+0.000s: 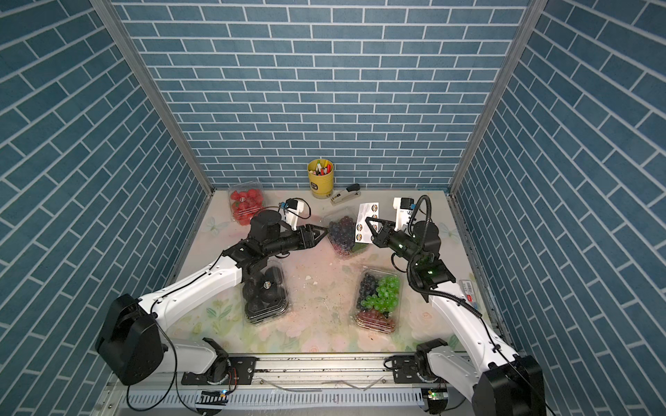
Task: Label fruit boxes
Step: Adjust the label sticker.
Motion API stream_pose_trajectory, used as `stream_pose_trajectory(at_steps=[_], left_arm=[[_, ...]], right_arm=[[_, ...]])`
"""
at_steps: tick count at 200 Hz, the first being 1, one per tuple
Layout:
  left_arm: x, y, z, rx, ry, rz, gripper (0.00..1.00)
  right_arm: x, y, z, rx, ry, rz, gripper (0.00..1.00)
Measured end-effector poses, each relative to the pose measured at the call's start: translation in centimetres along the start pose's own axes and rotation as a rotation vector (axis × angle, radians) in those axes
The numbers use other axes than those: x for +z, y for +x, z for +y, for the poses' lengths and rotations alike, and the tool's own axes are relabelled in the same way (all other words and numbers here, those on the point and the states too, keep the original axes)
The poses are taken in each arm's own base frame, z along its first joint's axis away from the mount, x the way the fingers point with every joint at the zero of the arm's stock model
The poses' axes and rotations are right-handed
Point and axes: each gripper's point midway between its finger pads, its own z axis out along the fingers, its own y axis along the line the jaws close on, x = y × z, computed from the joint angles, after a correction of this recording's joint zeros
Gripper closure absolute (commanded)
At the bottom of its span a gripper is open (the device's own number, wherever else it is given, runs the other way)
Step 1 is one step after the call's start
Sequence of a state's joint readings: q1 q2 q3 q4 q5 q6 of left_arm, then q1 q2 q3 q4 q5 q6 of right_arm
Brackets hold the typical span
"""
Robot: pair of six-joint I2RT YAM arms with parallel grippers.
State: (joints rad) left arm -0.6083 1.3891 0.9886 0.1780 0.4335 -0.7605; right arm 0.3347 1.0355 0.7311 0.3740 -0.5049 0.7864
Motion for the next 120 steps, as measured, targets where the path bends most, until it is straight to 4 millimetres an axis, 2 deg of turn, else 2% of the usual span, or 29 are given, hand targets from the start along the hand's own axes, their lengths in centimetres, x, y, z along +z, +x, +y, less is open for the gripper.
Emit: stream_pose_trajectory(at_steps=[29,60,120], left_arm=[[0.4,-1.4,-2.6,-0.008,0.134,-0.042,0.46],[0.3,-2.0,-5.1,-0.003,0.243,-0.066,0.45],[1.0,-2.1,-7.3,0.003,0.337,-0.062,0.48]], right_arm=[[0.7,-1.7,1.2,0.064,-0.091,-0.060,1.00],[1.5,-2.2,1.6,0.127,-0.161,-0.075,1.00],[2.2,-2.3,2.6,0.193,-0.279,-0.070,1.00]])
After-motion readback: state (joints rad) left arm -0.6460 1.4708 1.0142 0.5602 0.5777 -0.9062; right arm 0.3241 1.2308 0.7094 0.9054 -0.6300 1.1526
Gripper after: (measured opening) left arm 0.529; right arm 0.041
